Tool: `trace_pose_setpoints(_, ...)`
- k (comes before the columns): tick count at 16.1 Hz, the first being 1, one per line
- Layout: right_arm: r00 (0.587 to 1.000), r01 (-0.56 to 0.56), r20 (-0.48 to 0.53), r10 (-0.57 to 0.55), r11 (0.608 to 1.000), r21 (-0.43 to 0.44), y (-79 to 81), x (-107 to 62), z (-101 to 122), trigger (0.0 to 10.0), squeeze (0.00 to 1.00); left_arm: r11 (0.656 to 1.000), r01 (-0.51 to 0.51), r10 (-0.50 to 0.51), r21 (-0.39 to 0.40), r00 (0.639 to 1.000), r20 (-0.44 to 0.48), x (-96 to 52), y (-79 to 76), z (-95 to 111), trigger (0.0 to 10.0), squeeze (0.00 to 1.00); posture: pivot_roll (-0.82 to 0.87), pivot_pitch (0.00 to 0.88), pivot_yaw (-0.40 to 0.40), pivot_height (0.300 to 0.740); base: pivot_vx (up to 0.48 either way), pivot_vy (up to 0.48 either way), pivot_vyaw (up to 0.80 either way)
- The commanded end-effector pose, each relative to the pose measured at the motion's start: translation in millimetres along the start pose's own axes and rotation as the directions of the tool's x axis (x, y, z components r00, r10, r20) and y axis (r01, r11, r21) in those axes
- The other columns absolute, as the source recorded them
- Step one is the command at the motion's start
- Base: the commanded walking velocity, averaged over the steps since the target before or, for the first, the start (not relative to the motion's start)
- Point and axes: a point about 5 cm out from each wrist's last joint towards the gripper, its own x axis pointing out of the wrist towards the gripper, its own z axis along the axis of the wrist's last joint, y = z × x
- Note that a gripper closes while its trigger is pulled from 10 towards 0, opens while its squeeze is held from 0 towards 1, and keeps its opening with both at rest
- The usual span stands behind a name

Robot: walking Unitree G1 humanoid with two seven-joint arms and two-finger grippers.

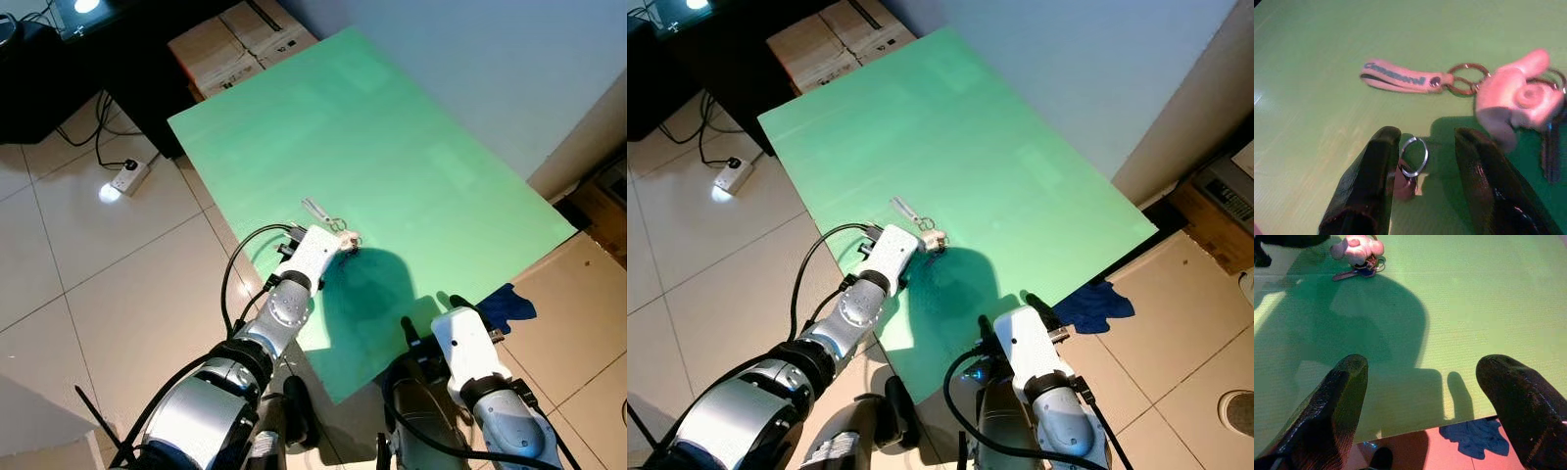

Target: Hang keys on a hook

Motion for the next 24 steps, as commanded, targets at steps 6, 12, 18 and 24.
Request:
trace_pose_setpoints(6, 1.000, -0.009, -0.020, 0.009, 1.000, 0.002, 5.0, -3.2, -2, 10.0, 0.00, 0.996, -0.022, 0.028, 0.086, 0.998, -0.064, -2.6, 3.7, -13, 10.0, 0.00, -0.38, 0.358, 0.177, 0.740, 0.000, 0.000, 0.00)
trace_pose_setpoints(12, 1.000, -0.011, -0.022, 0.011, 1.000, -0.001, 6.0, -5.5, -1, 10.0, 0.00, 0.995, -0.032, 0.038, 0.098, 0.997, -0.062, -2.8, 0.5, -12, 10.0, 0.00, -0.39, 0.369, 0.178, 0.740, 0.000, 0.000, 0.00)
trace_pose_setpoints(18, 0.999, -0.019, -0.033, 0.019, 1.000, 0.000, 8.0, -10.8, -3, 10.0, 0.00, 0.994, -0.065, 0.070, 0.085, 0.996, -0.056, -1.6, 2.3, -9, 10.0, 0.00, -0.40, 0.386, 0.175, 0.740, 0.000, 0.000, 0.00)
trace_pose_setpoints(24, 0.999, -0.026, -0.041, 0.026, 1.000, -0.001, 10.2, -14.6, -3, 10.0, 0.00, 0.990, -0.076, 0.081, 0.122, 0.996, -0.041, -0.4, 4.5, -7, 10.0, 0.00, -0.40, 0.387, 0.177, 0.740, 0.000, 0.000, 0.00)
